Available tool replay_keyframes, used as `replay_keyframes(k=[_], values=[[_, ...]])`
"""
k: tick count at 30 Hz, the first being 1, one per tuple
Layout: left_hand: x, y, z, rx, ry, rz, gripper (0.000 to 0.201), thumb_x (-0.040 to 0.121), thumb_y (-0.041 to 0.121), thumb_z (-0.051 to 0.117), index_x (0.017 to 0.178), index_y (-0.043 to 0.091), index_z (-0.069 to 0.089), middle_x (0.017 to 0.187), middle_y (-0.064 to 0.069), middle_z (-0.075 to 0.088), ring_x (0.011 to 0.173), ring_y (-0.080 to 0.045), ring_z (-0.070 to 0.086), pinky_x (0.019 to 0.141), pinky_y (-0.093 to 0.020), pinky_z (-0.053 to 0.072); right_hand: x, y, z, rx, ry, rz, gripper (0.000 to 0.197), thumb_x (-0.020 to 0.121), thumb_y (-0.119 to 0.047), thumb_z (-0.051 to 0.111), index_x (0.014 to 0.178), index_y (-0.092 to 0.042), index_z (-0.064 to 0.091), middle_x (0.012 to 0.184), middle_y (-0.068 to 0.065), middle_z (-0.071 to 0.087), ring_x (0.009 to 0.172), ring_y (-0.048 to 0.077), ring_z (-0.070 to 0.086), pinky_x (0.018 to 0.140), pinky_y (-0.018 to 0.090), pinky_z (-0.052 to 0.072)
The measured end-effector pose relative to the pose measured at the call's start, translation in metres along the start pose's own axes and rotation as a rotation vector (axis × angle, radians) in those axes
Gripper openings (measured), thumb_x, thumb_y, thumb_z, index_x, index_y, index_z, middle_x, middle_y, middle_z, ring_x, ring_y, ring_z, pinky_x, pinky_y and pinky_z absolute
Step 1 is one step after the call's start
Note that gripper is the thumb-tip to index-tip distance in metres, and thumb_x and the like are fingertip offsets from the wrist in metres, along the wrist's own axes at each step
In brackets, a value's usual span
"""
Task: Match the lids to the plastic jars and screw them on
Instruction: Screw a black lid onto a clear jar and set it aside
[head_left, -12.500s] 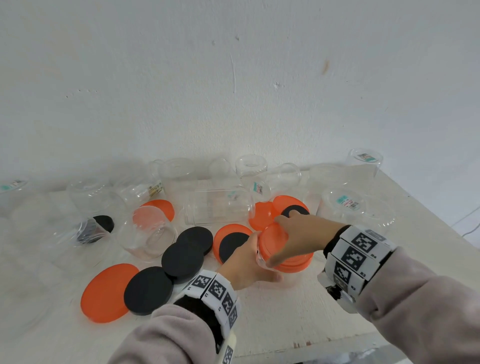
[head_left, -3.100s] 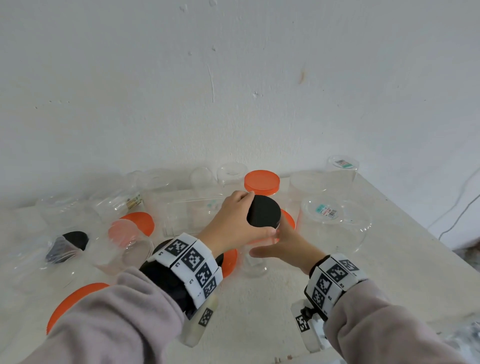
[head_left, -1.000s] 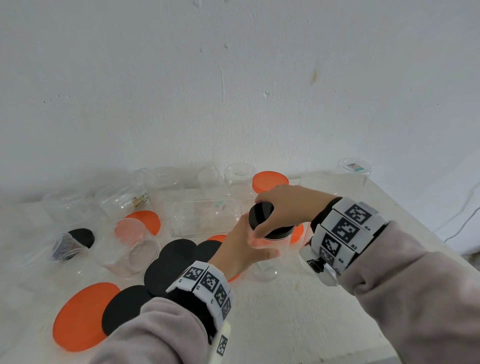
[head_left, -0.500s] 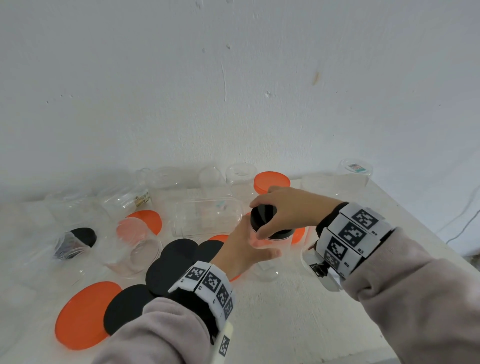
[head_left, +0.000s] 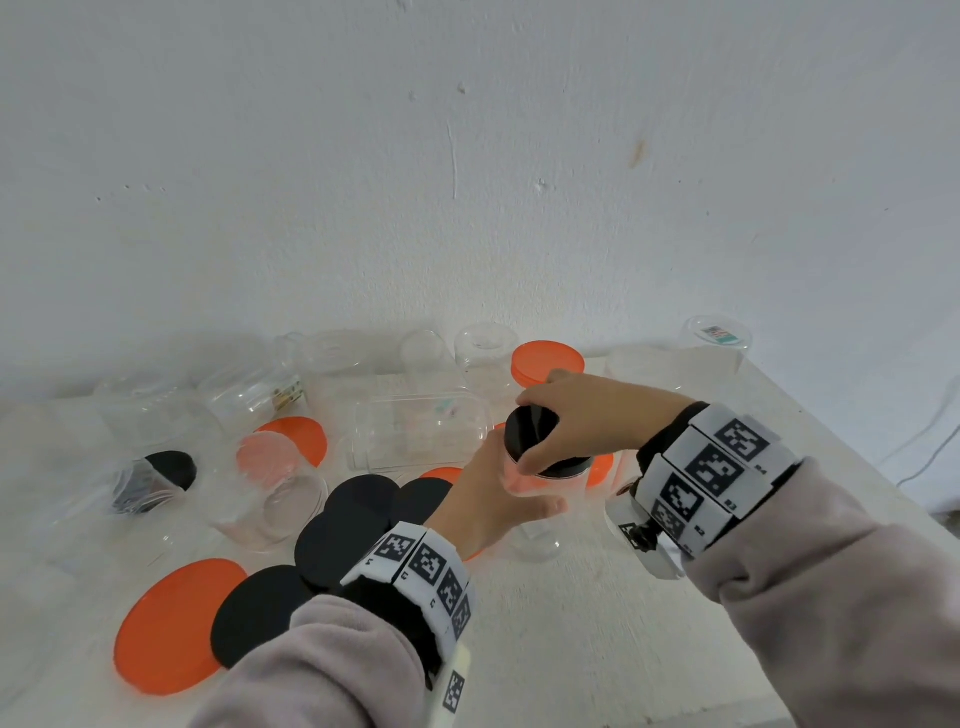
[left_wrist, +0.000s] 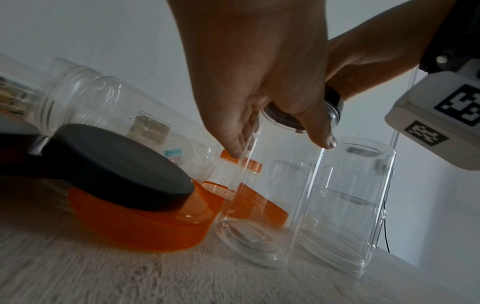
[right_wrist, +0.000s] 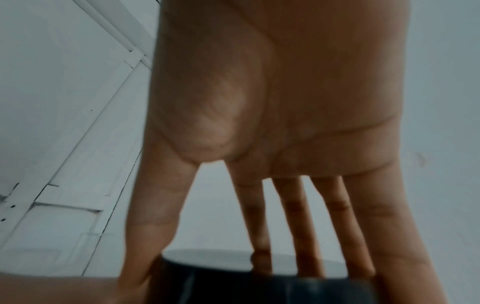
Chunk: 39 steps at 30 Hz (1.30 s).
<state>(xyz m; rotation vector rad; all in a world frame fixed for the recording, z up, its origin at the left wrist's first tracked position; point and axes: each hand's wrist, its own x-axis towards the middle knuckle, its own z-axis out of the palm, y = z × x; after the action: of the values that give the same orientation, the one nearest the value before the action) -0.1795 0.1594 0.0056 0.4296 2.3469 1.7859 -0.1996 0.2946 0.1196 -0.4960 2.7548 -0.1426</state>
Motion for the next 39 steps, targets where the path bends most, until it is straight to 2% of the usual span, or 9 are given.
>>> replay_keyframes(k=[4, 7, 12, 16, 19, 23, 27, 34, 39], values=[[-0.001, -0.001, 0.000, -0.023, -0.002, -0.029, 0.077, 0.074, 0.017, 0.081, 0.132, 0.035, 0.033, 0.133, 0.013, 0.047, 0.124, -0.005, 0.043, 0.095, -0.020, 0.037, 0.003, -0.001, 0.003, -0.050, 0.029, 0.047, 0.077, 0.076, -0.068, 0.060, 0.133, -0.021, 0.043, 0.116, -0.001, 0.040, 0.103, 0.023, 0.049, 0.084, 0.035, 0.048], [-0.001, 0.000, -0.001, 0.013, -0.008, -0.012, 0.069, 0.074, 0.017, 0.081, 0.120, 0.044, 0.036, 0.122, 0.021, 0.049, 0.116, 0.000, 0.047, 0.090, -0.014, 0.038, 0.001, 0.000, 0.001, -0.029, -0.009, 0.040, 0.077, 0.076, -0.063, 0.064, 0.138, -0.024, 0.039, 0.120, -0.002, 0.039, 0.108, 0.022, 0.045, 0.088, 0.036, 0.046], [-0.002, 0.004, 0.001, 0.044, 0.011, -0.003, 0.080, 0.074, 0.019, 0.082, 0.135, 0.029, 0.032, 0.133, 0.011, 0.047, 0.126, -0.008, 0.044, 0.107, -0.030, 0.038, -0.002, 0.001, -0.005, -0.006, -0.077, -0.049, 0.078, 0.077, -0.041, 0.073, 0.144, -0.032, 0.033, 0.127, -0.004, 0.039, 0.119, 0.021, 0.041, 0.097, 0.041, 0.045], [0.000, 0.001, 0.001, 0.041, -0.005, 0.017, 0.070, 0.073, 0.016, 0.081, 0.118, 0.045, 0.036, 0.122, 0.020, 0.050, 0.113, 0.005, 0.048, 0.093, -0.016, 0.041, 0.001, 0.000, 0.001, -0.058, -0.013, -0.005, 0.064, 0.076, -0.061, 0.066, 0.124, -0.023, 0.048, 0.112, -0.002, 0.044, 0.102, 0.021, 0.048, 0.081, 0.034, 0.047], [0.000, -0.003, 0.000, -0.014, 0.009, -0.017, 0.069, 0.072, 0.016, 0.082, 0.122, 0.038, 0.039, 0.116, 0.024, 0.049, 0.112, 0.003, 0.048, 0.083, -0.010, 0.038, 0.002, -0.003, 0.008, -0.126, 0.073, 0.051, 0.072, 0.075, -0.074, 0.056, 0.118, -0.017, 0.048, 0.106, 0.001, 0.041, 0.091, 0.022, 0.049, 0.070, 0.031, 0.041], [0.001, -0.003, 0.000, 0.002, 0.004, 0.005, 0.068, 0.073, 0.019, 0.082, 0.119, 0.043, 0.039, 0.125, 0.020, 0.050, 0.119, -0.001, 0.047, 0.096, -0.019, 0.041, -0.002, -0.001, 0.001, -0.011, -0.009, 0.006, 0.076, 0.078, -0.057, 0.067, 0.139, -0.024, 0.038, 0.126, -0.001, 0.041, 0.114, 0.022, 0.045, 0.090, 0.036, 0.046], [0.001, -0.002, 0.002, 0.000, 0.015, 0.002, 0.083, 0.071, 0.020, 0.083, 0.137, 0.028, 0.033, 0.136, 0.009, 0.048, 0.128, -0.009, 0.045, 0.109, -0.038, 0.038, -0.004, -0.001, -0.005, 0.018, -0.054, -0.083, 0.074, 0.079, -0.038, 0.072, 0.143, -0.029, 0.037, 0.129, -0.005, 0.040, 0.119, 0.019, 0.042, 0.098, 0.039, 0.045], [0.001, -0.007, 0.001, -0.012, 0.017, -0.012, 0.071, 0.071, 0.019, 0.083, 0.119, 0.044, 0.037, 0.120, 0.027, 0.047, 0.113, 0.011, 0.046, 0.087, -0.008, 0.039, 0.001, -0.001, 0.007, -0.060, 0.081, 0.021, 0.073, 0.078, -0.067, 0.059, 0.133, -0.019, 0.045, 0.119, 0.002, 0.044, 0.108, 0.024, 0.047, 0.089, 0.038, 0.046], [-0.001, -0.003, 0.002, 0.005, 0.031, 0.008, 0.082, 0.073, 0.018, 0.082, 0.139, 0.023, 0.034, 0.133, 0.009, 0.050, 0.126, -0.007, 0.046, 0.108, -0.036, 0.039, -0.002, 0.002, -0.002, -0.003, -0.095, -0.069, 0.079, 0.079, -0.038, 0.072, 0.146, -0.033, 0.030, 0.132, -0.005, 0.036, 0.123, 0.021, 0.034, 0.100, 0.044, 0.043]])
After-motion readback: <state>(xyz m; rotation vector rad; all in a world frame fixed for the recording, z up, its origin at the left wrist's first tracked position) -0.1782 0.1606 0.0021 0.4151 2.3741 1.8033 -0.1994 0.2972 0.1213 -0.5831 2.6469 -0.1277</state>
